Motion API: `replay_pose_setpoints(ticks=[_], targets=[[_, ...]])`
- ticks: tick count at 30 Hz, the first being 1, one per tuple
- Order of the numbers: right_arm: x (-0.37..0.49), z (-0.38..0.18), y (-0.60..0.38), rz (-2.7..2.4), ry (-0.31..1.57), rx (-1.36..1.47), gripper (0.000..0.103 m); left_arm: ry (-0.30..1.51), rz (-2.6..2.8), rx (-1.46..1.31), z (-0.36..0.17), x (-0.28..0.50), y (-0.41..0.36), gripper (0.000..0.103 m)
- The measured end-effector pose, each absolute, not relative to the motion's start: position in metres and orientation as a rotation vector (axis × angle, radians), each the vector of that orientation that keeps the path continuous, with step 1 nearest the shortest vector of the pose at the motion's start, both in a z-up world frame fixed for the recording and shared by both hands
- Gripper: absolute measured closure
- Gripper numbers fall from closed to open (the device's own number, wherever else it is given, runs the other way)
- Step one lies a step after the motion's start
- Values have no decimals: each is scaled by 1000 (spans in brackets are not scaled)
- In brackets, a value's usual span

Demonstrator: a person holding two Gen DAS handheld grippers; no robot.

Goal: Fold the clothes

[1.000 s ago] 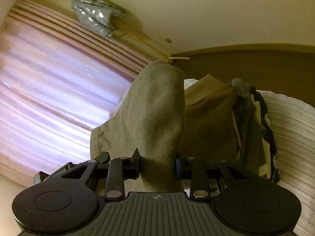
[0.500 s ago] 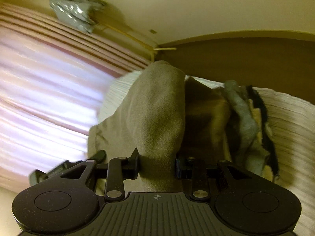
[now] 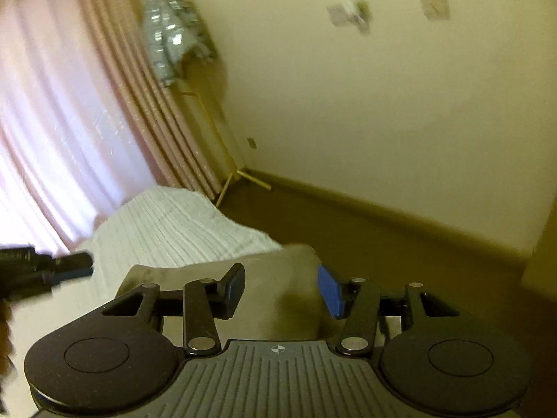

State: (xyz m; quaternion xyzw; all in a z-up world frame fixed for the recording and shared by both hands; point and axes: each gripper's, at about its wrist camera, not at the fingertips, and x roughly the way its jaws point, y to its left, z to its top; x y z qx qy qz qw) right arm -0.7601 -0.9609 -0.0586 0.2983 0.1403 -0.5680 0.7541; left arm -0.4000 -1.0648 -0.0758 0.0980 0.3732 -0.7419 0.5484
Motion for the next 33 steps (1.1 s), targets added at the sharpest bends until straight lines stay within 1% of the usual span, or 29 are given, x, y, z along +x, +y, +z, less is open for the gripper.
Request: replay_pose_setpoints(ticks=[1,2,4,5,9,13,16,18,21,27,30,33], targets=[[-751,-62,-963,-1252,320,636,52,834,-1773,282,-79,-410,-1070,98],[-742,-65,-965,-1264,333,622,54,817,-1755,313,-87,-415,-1075,100],[-727,-73,-968,-1289,348,595,64,803,-1728,347,-103,-420,-1082,102],[-719,-77,-970,-1300,360,580,65,802,-1718,354,-111,-421,-1085,102],[-701,-104,-976,-1303,447,537,66,757,-1700,419,-136,-429,-1090,102],[-693,-135,-982,-1285,498,548,67,793,-1676,379,-160,-426,-1084,102],[-687,-146,-983,-1278,530,507,66,791,-1666,369,-167,-426,-1084,102],[-686,-151,-985,-1274,536,504,66,787,-1659,367,-166,-425,-1085,101],[-696,-141,-984,-1267,478,529,66,774,-1659,348,-153,-421,-1073,101],[-722,-94,-937,-1242,386,502,66,747,-1661,254,-110,-406,-1022,102],[-728,-88,-906,-1208,400,503,66,727,-1702,277,-97,-417,-990,102],[-725,-91,-878,-1182,457,480,66,691,-1722,348,-99,-435,-970,102]])
